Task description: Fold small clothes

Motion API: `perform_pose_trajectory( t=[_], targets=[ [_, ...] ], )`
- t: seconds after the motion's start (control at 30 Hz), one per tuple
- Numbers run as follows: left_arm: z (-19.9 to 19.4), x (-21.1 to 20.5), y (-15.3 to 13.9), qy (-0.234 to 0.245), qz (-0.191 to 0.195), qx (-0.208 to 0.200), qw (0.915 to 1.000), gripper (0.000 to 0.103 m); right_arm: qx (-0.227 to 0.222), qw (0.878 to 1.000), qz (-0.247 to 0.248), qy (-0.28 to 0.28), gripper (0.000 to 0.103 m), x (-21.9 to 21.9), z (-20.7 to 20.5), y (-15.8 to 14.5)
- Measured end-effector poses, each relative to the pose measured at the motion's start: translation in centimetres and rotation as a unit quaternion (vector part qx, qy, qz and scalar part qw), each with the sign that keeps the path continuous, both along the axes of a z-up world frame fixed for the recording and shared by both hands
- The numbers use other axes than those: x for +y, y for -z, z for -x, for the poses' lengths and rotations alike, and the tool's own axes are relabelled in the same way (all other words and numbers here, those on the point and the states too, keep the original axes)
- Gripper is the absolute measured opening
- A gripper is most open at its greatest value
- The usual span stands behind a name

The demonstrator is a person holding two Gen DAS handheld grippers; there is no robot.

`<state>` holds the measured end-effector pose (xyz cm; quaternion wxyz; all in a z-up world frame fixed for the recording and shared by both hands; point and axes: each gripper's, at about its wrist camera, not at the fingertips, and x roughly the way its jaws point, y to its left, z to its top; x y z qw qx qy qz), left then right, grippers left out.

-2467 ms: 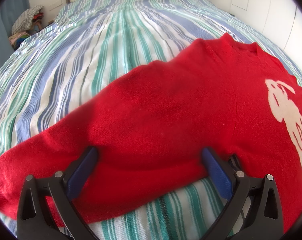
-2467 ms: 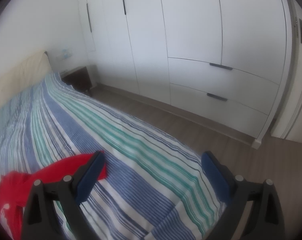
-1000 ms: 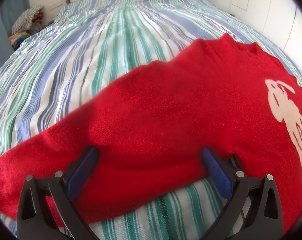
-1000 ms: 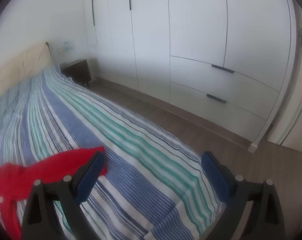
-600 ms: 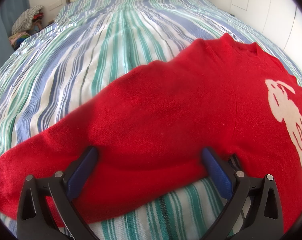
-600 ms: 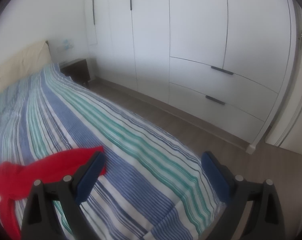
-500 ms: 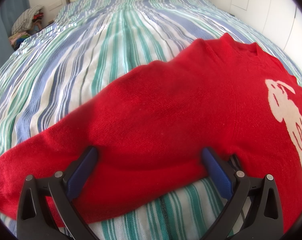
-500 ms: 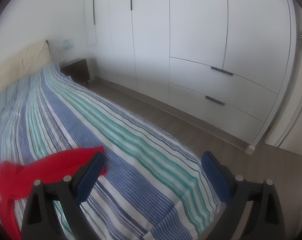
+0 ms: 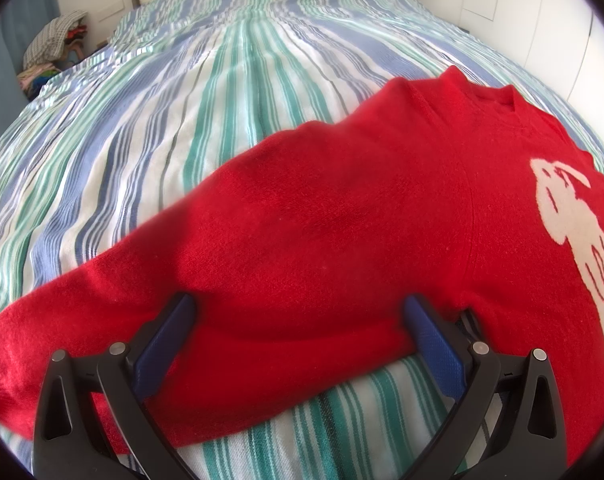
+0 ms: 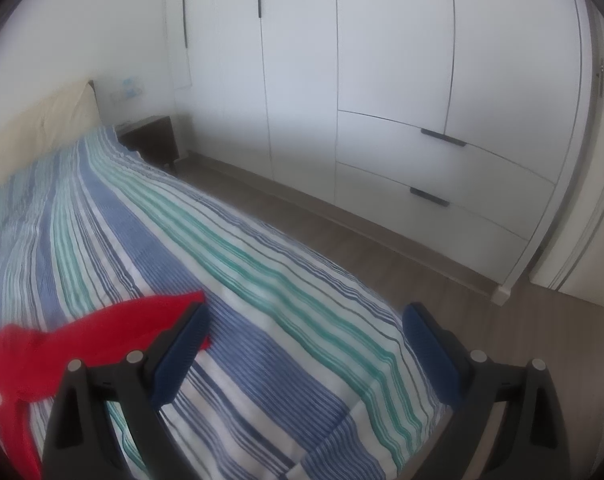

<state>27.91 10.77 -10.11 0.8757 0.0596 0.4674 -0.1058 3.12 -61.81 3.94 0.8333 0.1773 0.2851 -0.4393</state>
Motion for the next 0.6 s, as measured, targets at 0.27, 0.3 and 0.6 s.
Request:
perform_pose_trajectory(
  t=[0.27,0.3,0.6],
  targets=[
    [0.00,0.00,0.01,0.000,0.000,0.000,1.0000,0.103,-0.018,1.000,-0.004,0.012,0.096,-0.20,0.85,-0.14],
    [0.04,-0.01,0.01,0.000,0.000,0.000,1.0000,0.103,-0.018,1.000,-0.006,0.013,0.096,-0.28,0.87,-0.14],
    [0.00,0.00,0.02,0.000,0.000,0.000,1.0000,0.103,-0.025,1.000,-0.001,0.010,0.096,-0.06,0.96,-0.27]
  ],
)
